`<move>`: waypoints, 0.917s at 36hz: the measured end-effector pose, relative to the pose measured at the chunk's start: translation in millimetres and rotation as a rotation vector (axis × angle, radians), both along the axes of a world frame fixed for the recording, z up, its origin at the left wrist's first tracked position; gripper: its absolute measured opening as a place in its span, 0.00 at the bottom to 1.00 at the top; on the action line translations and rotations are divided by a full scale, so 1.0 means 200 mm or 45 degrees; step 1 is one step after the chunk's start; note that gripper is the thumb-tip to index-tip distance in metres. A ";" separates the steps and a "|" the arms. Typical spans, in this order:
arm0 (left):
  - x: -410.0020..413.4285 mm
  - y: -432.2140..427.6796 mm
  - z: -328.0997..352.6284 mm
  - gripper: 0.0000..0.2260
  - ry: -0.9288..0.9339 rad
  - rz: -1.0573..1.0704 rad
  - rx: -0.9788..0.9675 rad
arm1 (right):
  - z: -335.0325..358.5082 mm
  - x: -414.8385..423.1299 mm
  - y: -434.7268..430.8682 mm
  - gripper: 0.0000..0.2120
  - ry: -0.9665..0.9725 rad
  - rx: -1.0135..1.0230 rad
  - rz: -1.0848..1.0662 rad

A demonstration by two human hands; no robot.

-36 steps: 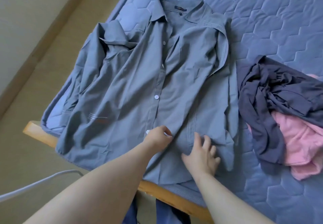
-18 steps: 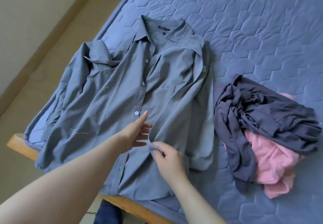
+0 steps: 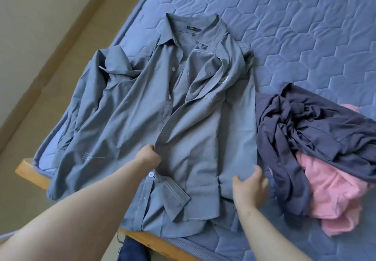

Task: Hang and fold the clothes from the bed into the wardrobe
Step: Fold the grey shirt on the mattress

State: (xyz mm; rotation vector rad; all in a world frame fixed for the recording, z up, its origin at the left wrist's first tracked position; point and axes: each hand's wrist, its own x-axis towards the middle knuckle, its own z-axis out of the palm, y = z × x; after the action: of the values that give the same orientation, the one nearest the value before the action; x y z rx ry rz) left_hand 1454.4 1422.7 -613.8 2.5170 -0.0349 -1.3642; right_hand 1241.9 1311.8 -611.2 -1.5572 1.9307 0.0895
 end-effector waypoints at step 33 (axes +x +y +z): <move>-0.23 -0.45 0.02 0.24 -0.053 -0.813 -0.053 | 0.27 0.07 -0.75 0.20 -1.080 -0.239 -0.299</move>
State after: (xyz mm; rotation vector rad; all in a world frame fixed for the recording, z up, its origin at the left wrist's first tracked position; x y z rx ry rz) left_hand 1408.3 1333.5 -609.9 2.6035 -0.9332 -1.4857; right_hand 1256.3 1162.4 -557.9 -1.1732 1.4256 -0.7504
